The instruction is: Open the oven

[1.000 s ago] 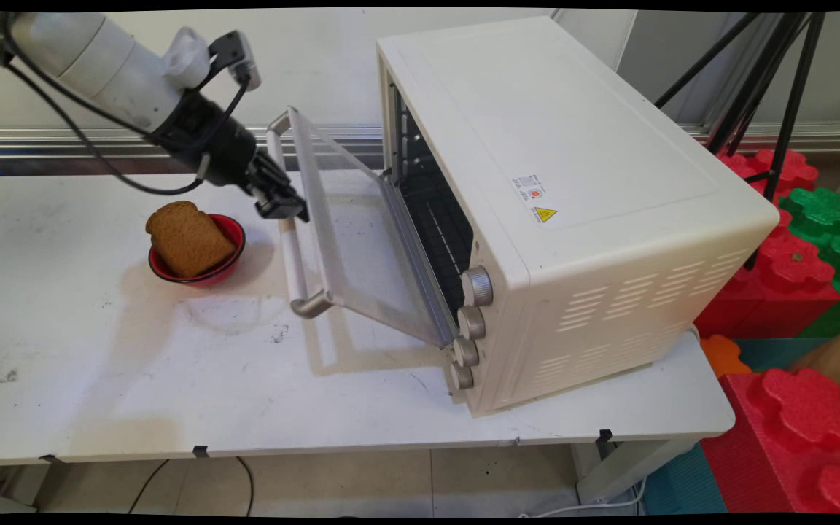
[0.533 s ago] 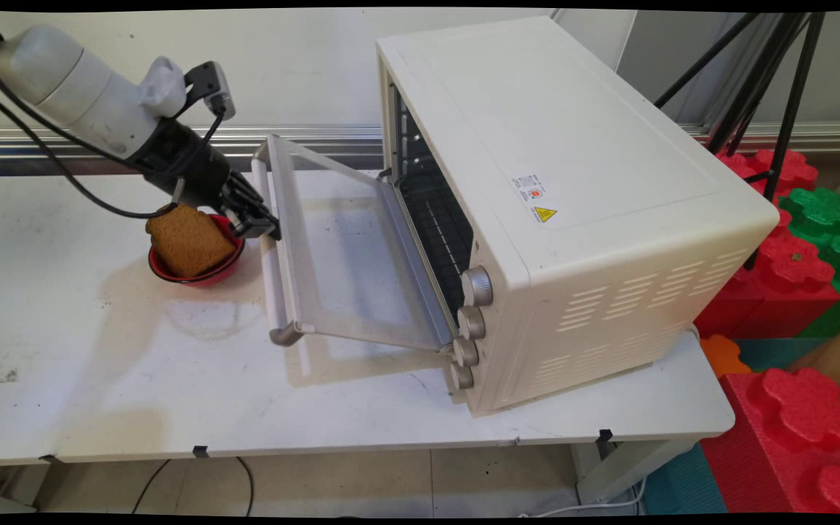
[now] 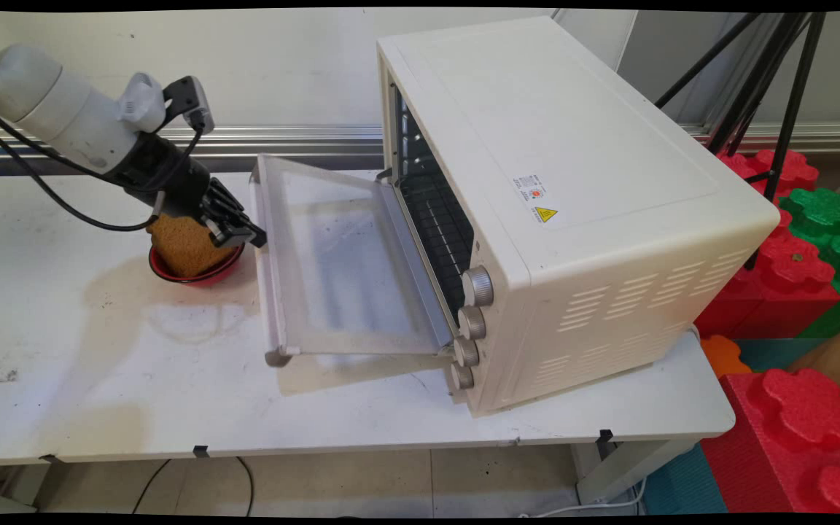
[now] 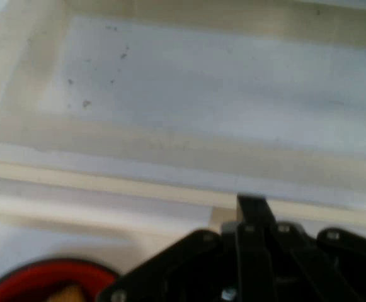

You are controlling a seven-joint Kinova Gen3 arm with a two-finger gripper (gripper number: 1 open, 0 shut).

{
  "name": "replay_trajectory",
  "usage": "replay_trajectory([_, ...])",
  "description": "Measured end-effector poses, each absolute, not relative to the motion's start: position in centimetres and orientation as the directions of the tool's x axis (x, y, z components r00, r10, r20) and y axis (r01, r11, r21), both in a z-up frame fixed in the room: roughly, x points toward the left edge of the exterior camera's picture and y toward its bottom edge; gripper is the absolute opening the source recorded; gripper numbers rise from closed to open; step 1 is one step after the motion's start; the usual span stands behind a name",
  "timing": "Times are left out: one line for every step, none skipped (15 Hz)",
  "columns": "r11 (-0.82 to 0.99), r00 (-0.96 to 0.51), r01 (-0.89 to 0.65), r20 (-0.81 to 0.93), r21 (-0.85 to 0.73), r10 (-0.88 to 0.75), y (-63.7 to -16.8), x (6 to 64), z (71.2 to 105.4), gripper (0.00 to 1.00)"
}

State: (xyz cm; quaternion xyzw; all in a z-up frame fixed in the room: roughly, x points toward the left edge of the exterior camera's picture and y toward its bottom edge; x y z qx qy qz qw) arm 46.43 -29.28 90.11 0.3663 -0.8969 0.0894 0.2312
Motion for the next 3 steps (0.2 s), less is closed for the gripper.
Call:
replay_trajectory([0.711, -0.621, -0.703, 0.48, 0.007, -0.619, -29.12, 46.69, 90.14, 0.0])
replay_trajectory([0.704, -0.616, -0.71, 0.48, 0.006, -0.625, -28.9, 47.0, 90.21, 0.0])
replay_trajectory([0.698, -0.611, -0.716, 0.479, 0.005, -0.63, -28.74, 47.24, 90.3, 0.0])
